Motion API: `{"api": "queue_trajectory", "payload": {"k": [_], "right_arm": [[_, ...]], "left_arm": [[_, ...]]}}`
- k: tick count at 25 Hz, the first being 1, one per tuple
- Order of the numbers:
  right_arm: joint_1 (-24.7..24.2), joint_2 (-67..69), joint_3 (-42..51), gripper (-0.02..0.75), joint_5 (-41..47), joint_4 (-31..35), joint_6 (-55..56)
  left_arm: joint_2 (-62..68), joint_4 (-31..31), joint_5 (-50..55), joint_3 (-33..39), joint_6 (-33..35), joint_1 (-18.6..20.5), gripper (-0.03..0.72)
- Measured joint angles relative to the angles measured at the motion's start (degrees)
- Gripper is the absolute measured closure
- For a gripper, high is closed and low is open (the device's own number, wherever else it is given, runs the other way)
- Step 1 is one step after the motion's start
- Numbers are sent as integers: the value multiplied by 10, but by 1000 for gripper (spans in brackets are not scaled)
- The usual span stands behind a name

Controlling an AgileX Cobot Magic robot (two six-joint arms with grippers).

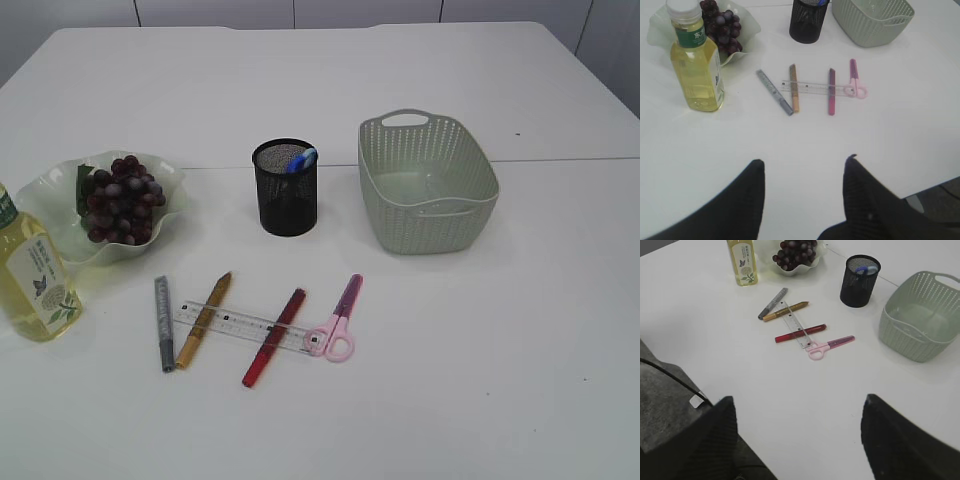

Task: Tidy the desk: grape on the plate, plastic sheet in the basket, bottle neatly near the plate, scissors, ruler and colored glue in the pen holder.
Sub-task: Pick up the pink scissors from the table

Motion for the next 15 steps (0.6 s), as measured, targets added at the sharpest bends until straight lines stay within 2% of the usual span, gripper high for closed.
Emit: {"api": "queue_trajectory", "payload": {"k": [7,15], "right_arm": [[0,-126,117,173,-19,-8,11],[0,-158,130,174,-21,-13,51]], "left_arm": [[-4,22,0,0,38,0,317],[-4,7,0,0,41,0,318]]}}
